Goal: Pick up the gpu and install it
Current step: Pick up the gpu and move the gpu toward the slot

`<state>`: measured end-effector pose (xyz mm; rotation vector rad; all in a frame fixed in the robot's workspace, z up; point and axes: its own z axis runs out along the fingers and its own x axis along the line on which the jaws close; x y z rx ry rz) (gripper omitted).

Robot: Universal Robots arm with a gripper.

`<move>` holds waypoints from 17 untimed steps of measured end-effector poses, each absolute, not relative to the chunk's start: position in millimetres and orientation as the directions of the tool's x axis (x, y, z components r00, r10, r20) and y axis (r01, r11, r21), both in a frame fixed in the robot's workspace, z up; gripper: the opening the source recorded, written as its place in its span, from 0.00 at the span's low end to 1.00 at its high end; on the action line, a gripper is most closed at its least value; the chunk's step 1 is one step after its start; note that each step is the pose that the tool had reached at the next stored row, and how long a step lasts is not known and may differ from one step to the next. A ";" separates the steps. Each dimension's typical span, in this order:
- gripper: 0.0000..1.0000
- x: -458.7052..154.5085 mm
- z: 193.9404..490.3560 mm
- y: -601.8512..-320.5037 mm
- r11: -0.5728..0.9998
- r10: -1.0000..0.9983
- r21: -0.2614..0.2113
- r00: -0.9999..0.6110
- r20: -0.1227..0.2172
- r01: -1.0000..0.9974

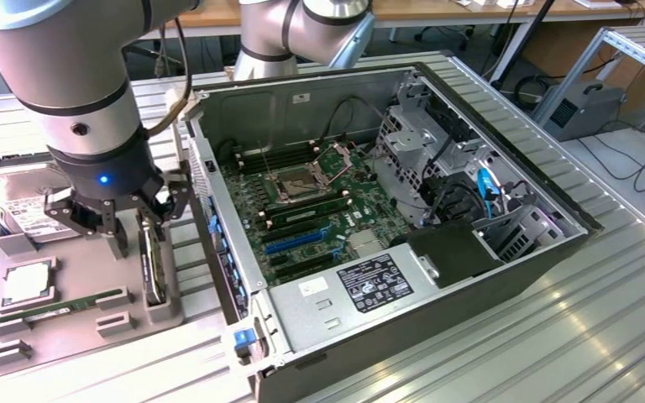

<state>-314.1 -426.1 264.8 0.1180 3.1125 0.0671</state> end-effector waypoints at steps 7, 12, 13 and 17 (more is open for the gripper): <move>0.48 -314.1 258.3 -426.1 0.996 0.076 0.044 -0.997 -0.025 0.075; 0.48 -314.1 254.0 -426.1 0.996 0.076 0.044 -0.997 -0.025 0.075; 0.48 -314.1 253.2 -426.1 0.996 0.076 0.044 -0.997 -0.025 0.075; 0.48 -314.1 249.7 -426.1 0.996 0.076 0.044 -0.997 -0.025 0.075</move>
